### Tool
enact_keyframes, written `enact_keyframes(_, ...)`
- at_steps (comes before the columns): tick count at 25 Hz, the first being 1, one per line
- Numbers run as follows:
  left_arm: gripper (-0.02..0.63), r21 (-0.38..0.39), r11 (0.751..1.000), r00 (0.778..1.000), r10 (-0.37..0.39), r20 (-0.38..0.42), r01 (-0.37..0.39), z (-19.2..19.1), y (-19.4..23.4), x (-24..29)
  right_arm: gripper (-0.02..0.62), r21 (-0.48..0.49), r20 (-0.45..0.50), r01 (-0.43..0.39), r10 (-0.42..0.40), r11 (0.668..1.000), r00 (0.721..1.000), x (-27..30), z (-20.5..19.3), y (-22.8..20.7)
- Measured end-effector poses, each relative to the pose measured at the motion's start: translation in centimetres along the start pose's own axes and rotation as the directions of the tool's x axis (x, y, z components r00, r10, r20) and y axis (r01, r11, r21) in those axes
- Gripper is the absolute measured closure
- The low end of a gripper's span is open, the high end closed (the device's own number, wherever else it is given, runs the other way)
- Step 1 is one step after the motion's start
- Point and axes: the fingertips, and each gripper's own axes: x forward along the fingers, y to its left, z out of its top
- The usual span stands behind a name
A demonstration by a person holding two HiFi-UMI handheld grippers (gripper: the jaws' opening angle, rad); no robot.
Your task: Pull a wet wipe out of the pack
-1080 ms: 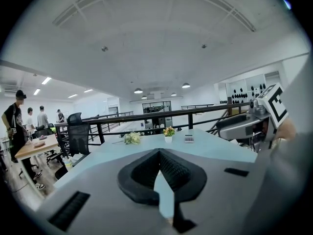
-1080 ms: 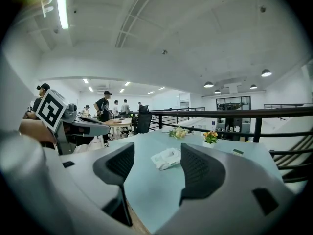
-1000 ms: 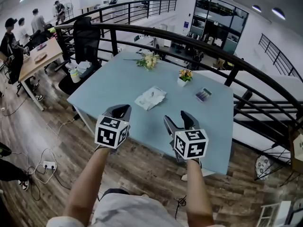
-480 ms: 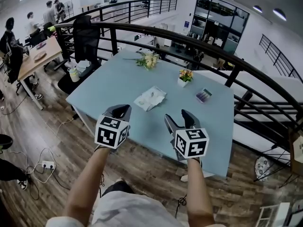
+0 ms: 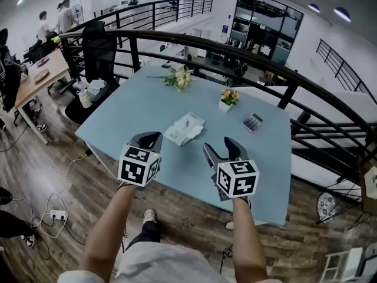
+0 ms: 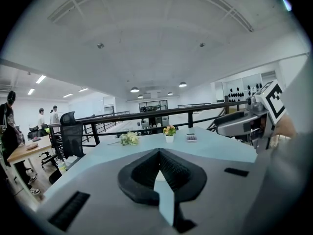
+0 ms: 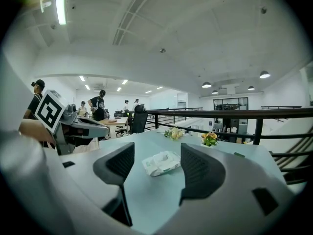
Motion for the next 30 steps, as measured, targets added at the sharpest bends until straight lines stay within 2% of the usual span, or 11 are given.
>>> enact_keyframes(16, 0.612, 0.022, 0.998, 0.998, -0.055, -0.019, 0.056, 1.5, 6.5, 6.7, 0.318, 0.036, -0.033, 0.036, -0.035, 0.999, 0.999, 8.5, 1.4, -0.8)
enact_keyframes(30, 0.612, 0.066, 0.985, 0.987, -0.157, -0.020, 0.158, 2.5, 11.4, 12.0, 0.318, 0.096, -0.057, 0.122, -0.117, 0.988, 0.991, 14.6, 2.1, -0.8)
